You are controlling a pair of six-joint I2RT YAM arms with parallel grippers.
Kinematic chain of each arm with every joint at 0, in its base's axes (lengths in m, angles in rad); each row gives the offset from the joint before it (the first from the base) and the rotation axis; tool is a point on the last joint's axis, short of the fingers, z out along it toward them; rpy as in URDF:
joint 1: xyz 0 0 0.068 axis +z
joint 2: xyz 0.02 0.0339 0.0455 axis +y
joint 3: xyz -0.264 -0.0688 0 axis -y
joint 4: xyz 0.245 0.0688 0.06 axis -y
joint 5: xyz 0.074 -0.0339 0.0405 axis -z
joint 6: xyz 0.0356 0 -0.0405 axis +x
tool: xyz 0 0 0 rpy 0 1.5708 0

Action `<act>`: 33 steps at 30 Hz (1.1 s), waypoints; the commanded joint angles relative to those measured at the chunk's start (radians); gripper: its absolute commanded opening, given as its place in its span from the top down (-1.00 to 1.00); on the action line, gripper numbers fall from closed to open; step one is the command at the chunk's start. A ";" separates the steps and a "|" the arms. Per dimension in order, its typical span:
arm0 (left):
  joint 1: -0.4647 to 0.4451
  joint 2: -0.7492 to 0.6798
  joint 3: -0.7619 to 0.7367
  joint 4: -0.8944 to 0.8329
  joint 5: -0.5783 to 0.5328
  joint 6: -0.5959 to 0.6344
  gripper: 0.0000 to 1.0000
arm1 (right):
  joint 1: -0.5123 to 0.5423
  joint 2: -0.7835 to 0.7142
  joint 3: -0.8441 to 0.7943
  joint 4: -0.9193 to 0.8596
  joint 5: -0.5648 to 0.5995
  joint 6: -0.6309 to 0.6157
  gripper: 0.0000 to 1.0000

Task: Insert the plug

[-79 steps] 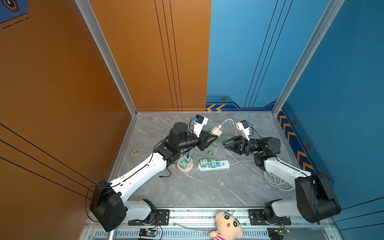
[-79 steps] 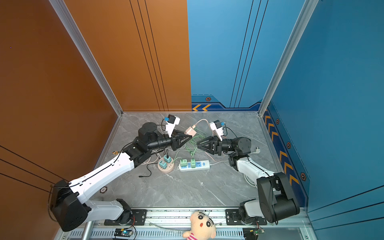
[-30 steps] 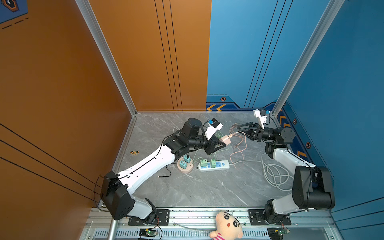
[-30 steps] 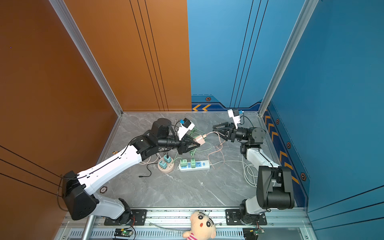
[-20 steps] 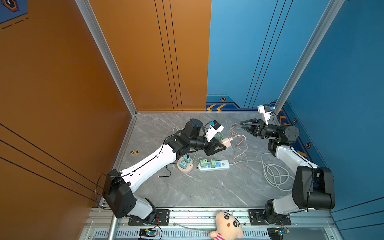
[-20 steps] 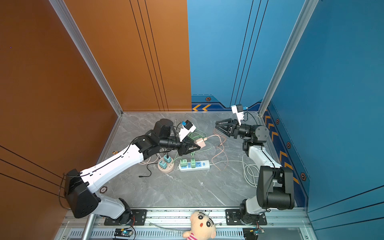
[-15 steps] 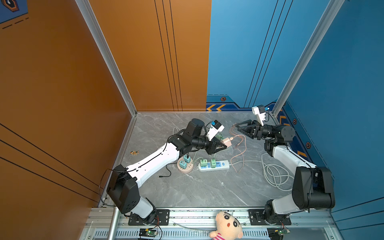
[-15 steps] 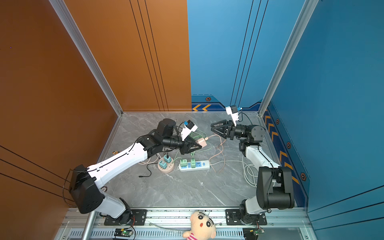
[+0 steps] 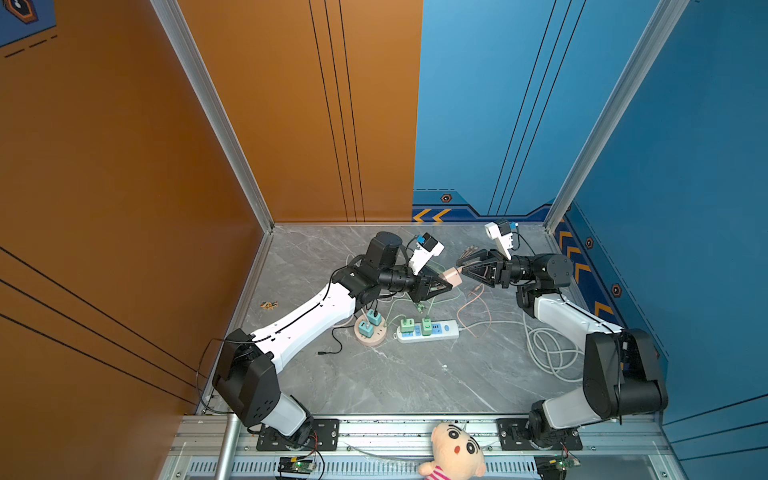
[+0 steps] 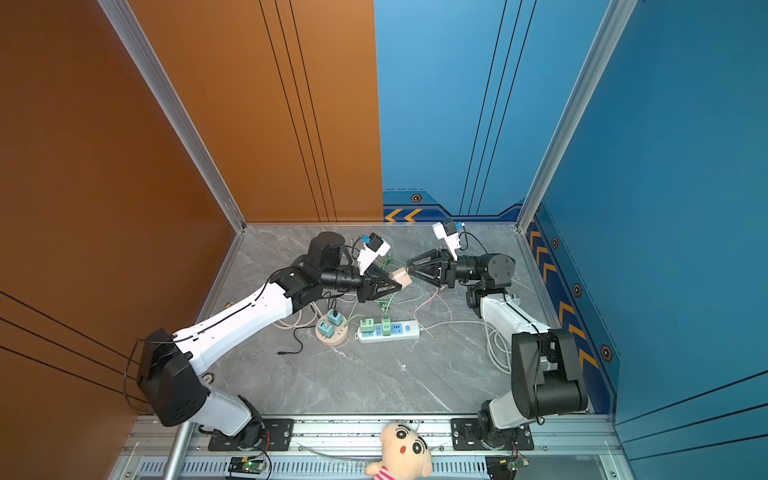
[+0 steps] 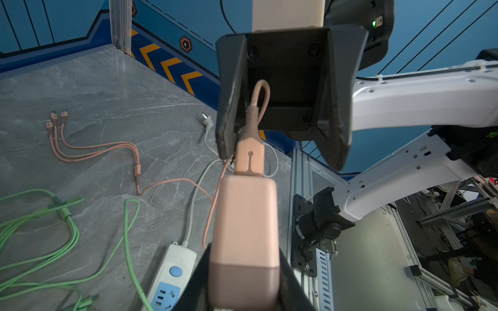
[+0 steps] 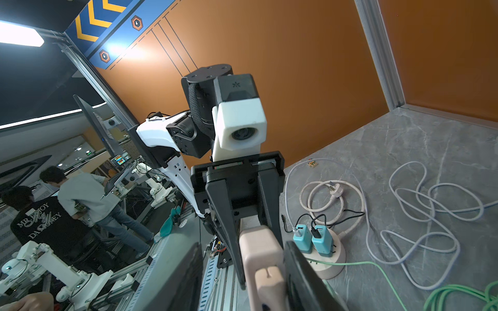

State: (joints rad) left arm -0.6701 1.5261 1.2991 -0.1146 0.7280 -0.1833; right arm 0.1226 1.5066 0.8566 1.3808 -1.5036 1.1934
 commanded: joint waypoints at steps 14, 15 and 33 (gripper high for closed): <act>0.028 -0.023 0.029 0.039 0.041 0.001 0.86 | 0.054 0.047 -0.042 0.039 -0.064 -0.016 0.05; 0.027 -0.024 0.029 0.039 0.043 0.004 0.86 | 0.055 0.052 -0.042 0.037 -0.064 -0.015 0.07; 0.027 0.015 0.054 0.050 0.079 -0.004 0.86 | 0.065 0.056 -0.041 0.036 -0.064 -0.016 0.54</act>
State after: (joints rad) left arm -0.6479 1.5272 1.3098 -0.1177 0.7914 -0.2035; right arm 0.1722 1.5692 0.8215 1.4014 -1.5299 1.1675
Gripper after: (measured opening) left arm 0.302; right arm 0.310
